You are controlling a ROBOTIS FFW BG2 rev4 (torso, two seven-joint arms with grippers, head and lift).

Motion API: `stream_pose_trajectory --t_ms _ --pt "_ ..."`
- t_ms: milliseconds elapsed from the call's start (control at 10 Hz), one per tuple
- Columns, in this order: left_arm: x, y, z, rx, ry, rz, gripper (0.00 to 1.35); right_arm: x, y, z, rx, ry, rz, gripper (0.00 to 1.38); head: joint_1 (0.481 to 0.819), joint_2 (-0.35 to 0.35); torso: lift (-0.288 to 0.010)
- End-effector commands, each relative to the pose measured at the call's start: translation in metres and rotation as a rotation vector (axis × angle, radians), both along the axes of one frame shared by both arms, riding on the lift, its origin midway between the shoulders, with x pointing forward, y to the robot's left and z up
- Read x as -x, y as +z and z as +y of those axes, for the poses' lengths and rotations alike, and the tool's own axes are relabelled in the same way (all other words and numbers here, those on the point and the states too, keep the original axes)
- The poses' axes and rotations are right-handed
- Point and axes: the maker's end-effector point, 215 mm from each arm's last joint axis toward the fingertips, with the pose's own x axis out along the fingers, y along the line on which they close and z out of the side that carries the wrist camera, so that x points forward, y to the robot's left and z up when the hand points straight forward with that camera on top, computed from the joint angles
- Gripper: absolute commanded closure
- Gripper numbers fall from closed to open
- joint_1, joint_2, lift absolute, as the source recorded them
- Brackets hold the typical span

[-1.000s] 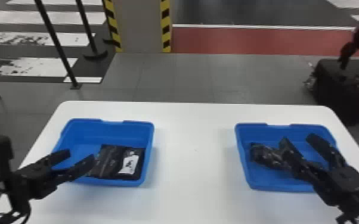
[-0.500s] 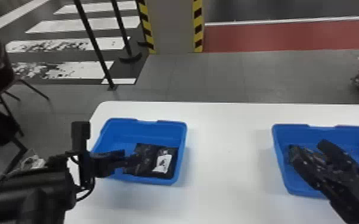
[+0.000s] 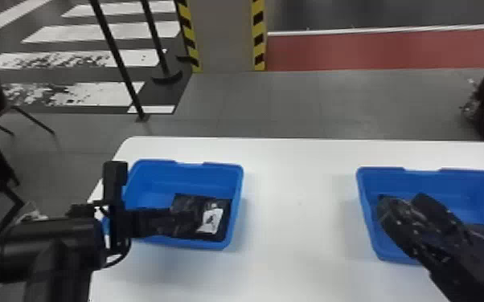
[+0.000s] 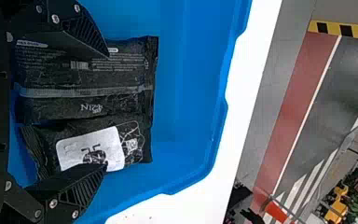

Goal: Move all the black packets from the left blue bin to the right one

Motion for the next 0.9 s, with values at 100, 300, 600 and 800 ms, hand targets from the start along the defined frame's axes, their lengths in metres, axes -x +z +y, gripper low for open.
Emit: stream_pose_trajectory --t_ms 100,300,600,800 --pt "-0.003 0.007 -0.002 -0.015 -0.008 -0.011 0.22 0.001 -0.002 0.000 -0.011 0.004 0.008 0.31 0.695 0.145 -0.110" --pt "-0.001 0.016 0.002 -0.033 0.007 -0.003 0.22 0.002 -0.005 0.000 -0.013 0.004 0.015 0.31 0.695 0.142 -0.110" --pt "0.010 0.010 0.015 -0.059 0.036 0.033 0.22 0.002 -0.008 0.000 -0.018 0.005 0.024 0.31 0.695 0.149 -0.110" --pt "0.012 0.006 0.026 -0.089 0.061 0.047 0.22 0.002 -0.009 0.000 -0.023 0.004 0.026 0.31 0.695 0.164 -0.110"
